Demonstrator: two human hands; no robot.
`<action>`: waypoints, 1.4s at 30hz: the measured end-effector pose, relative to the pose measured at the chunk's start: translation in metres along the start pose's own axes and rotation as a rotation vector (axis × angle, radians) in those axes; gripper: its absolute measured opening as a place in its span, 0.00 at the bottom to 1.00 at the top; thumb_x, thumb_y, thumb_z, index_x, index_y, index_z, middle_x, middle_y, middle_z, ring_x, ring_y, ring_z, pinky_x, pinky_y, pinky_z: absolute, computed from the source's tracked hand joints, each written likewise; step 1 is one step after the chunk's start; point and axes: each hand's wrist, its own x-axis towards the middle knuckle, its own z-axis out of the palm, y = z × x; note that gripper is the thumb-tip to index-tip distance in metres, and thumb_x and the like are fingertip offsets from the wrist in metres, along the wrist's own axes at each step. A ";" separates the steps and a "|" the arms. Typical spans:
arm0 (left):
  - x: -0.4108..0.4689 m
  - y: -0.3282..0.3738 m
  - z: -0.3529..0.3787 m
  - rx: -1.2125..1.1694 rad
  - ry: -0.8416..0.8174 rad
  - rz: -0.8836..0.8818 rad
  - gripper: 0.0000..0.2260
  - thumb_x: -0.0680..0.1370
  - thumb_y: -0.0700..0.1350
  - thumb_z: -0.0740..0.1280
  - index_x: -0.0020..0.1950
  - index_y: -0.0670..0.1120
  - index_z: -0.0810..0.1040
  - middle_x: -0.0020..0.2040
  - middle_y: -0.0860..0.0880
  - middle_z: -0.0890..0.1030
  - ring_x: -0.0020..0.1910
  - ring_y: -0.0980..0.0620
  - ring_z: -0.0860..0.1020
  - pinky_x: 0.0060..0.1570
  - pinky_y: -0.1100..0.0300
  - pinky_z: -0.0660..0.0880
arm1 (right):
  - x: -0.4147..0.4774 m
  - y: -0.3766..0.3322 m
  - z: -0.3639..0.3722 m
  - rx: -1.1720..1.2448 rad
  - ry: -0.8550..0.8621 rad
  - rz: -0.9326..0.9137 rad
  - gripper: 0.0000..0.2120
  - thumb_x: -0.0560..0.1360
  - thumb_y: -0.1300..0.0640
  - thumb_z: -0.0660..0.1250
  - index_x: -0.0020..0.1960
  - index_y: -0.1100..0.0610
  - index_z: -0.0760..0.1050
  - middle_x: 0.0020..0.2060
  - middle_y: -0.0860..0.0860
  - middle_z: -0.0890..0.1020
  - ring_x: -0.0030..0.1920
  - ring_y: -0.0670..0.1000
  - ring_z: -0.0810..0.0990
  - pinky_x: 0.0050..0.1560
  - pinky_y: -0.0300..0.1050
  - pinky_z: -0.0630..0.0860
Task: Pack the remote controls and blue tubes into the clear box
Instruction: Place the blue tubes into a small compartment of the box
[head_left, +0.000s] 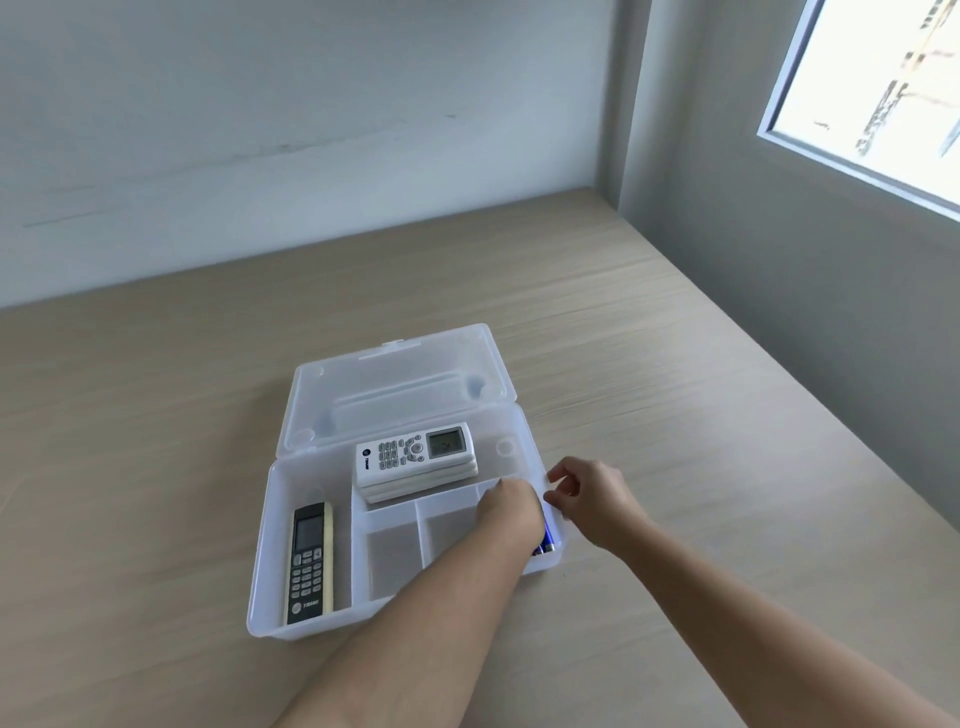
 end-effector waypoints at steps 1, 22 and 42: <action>0.001 0.000 -0.003 0.022 -0.045 -0.003 0.12 0.77 0.36 0.63 0.60 0.41 0.77 0.60 0.44 0.79 0.60 0.46 0.78 0.51 0.59 0.74 | 0.000 0.000 0.000 -0.001 -0.001 0.000 0.08 0.72 0.60 0.69 0.51 0.58 0.78 0.37 0.51 0.81 0.38 0.50 0.77 0.30 0.35 0.69; -0.003 -0.007 -0.012 0.008 -0.199 0.081 0.22 0.76 0.32 0.63 0.69 0.43 0.67 0.58 0.41 0.75 0.53 0.45 0.77 0.45 0.57 0.75 | 0.001 0.000 -0.002 -0.012 -0.045 0.005 0.08 0.73 0.59 0.69 0.52 0.57 0.77 0.37 0.51 0.81 0.37 0.49 0.78 0.34 0.37 0.73; -0.007 -0.127 -0.160 -0.503 0.493 -0.009 0.08 0.74 0.42 0.61 0.50 0.47 0.77 0.53 0.44 0.81 0.47 0.44 0.79 0.48 0.55 0.77 | 0.069 -0.067 -0.030 -0.012 0.168 -0.036 0.06 0.74 0.55 0.63 0.41 0.55 0.77 0.33 0.50 0.80 0.38 0.53 0.78 0.32 0.39 0.68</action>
